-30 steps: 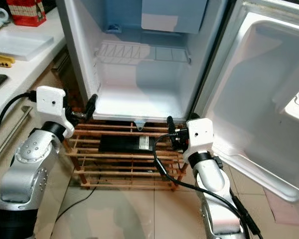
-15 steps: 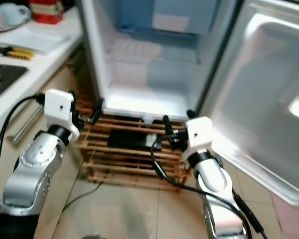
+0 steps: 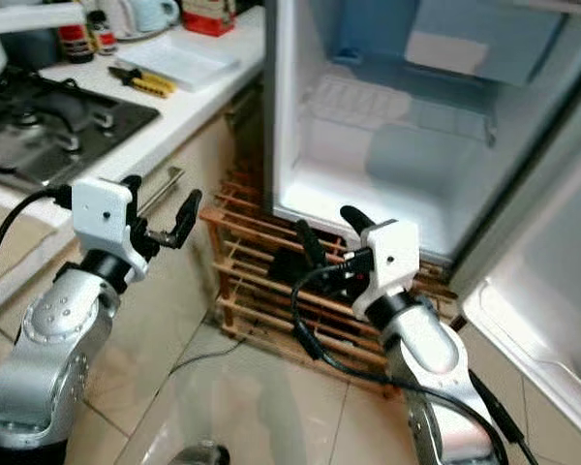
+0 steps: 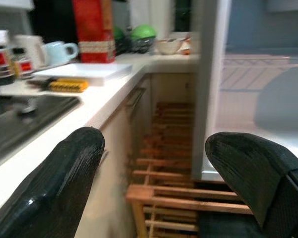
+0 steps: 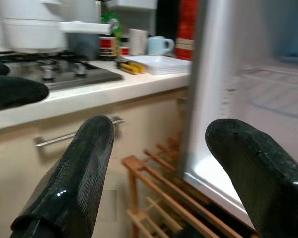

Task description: Restocking fridge

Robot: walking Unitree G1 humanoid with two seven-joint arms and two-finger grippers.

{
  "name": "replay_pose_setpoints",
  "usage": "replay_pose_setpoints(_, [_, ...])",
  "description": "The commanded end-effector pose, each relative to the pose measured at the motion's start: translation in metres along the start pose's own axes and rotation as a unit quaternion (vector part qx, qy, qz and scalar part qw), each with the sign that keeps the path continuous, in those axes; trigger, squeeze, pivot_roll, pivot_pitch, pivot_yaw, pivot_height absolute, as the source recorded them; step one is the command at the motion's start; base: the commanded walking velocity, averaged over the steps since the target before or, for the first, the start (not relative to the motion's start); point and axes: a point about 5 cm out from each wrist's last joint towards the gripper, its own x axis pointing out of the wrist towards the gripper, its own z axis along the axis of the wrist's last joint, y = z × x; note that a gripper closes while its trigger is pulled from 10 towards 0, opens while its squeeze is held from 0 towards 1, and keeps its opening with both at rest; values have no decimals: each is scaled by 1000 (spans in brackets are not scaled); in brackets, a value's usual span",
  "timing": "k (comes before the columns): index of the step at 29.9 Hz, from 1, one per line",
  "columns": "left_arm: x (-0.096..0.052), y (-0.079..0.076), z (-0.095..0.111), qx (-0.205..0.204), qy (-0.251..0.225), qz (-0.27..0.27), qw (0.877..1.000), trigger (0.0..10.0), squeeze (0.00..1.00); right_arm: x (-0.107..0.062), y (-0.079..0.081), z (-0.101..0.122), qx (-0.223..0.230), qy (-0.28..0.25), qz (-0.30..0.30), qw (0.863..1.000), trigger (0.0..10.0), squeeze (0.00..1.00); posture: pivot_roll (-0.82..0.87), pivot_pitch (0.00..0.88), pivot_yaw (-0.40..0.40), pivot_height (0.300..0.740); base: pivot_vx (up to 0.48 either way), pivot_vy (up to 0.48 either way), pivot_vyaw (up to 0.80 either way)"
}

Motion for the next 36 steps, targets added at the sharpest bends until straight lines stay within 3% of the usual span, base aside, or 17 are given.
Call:
replay_pose_setpoints(1, [-2,-5,0,11,7,-14,1000,10000,0,-2,1,3,1,0,7,1000,10000,0,31,17,-47,740,0,0,800])
replay_pose_setpoints(8, [1,-6,3,17,1,-7,1000,10000,0,-2,-1,-2,44,-5,-38,998,10000,0,19,3,-27,740,0,0,800])
replay_pose_setpoints(15, [12,-5,10,-32,-6,3,999,10000,0,-2,-2,7,44,-19,-66,997,10000,0,-6,0,6,740,0,0,800])
replay_pose_setpoints(21, [17,-5,13,-50,-2,-6,999,10000,0,2,-3,18,49,-31,-87,995,10000,0,-33,0,9,740,0,0,800])
replay_pose_setpoints(22, [17,-9,18,-63,-14,-24,998,10000,1000,3,-3,20,60,-25,-87,994,10000,0,-42,2,5,740,0,0,800])
replay_pose_setpoints(23, [17,-9,18,-63,-14,-24,998,10000,1000,3,-3,20,60,-25,-87,994,10000,0,-42,2,5,740,0,0,800])
replay_pose_setpoints(24, [17,-11,20,-72,-18,-26,997,10000,1000,2,-4,21,53,-20,-86,995,10000,357,-43,4,3,740,0,0,800])
replay_pose_setpoints(25, [17,-12,20,-71,-18,-23,997,10000,1000,3,-4,22,59,-22,-87,994,10000,1000,-43,4,2,740,0,0,800])
replay_pose_setpoints(36, [16,-3,19,-69,-6,5,998,10000,1000,9,-15,36,57,-39,-118,991,10000,1000,-50,27,-4,740,0,0,800])
